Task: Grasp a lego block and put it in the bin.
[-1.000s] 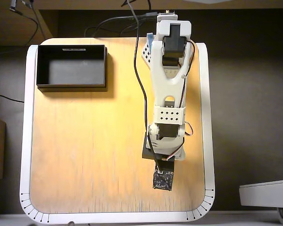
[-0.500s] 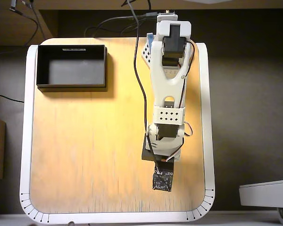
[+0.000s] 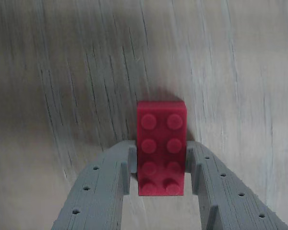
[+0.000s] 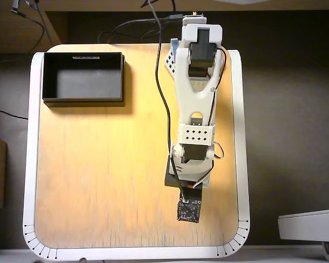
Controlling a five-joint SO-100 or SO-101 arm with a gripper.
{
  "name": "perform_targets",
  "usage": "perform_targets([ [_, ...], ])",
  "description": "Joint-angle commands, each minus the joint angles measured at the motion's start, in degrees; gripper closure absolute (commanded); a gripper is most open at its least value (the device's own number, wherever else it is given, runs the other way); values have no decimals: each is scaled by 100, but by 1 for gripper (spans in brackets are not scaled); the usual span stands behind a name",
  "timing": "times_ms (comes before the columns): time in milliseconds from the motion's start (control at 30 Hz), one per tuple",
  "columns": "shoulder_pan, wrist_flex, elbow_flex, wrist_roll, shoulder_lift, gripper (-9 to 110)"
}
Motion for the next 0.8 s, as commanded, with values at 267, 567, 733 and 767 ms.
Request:
perform_targets([
  [267,149,633,-220,-281,1608,101],
  [567,861,1688,-457,-264,2804,101],
  [733,1564,2232,-791,-62,3366,101],
  [767,1714,2329,-888,-35,3445,101],
])
